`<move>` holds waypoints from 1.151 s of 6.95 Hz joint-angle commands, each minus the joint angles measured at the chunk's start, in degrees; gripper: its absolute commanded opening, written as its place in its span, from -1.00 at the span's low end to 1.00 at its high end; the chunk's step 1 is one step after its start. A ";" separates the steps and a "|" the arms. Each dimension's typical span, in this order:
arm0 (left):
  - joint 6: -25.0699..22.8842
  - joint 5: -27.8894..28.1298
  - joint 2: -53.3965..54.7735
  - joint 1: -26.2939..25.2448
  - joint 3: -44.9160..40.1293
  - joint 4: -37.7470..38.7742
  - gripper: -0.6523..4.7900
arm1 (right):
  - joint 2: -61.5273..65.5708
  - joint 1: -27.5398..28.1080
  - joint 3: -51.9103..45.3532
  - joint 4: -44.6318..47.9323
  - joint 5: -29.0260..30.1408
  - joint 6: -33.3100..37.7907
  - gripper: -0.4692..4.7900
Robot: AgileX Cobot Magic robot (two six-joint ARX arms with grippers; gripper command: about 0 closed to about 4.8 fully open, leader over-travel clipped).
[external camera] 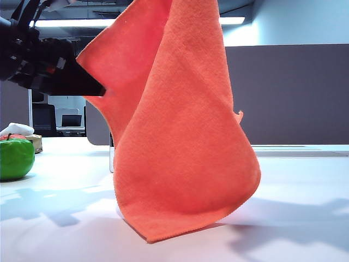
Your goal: Pick up the cloth from the table and use it to cover the mirror.
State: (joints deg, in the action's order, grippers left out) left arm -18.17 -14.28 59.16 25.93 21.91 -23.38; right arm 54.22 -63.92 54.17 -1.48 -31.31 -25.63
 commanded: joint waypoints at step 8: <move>11.10 13.22 0.74 -0.35 6.45 -22.45 -0.78 | 5.84 11.93 0.17 6.08 7.45 0.13 -0.84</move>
State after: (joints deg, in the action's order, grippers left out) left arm -6.76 -1.30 59.64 25.80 27.40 -45.67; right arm 59.46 -52.01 54.17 3.57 -24.12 -25.74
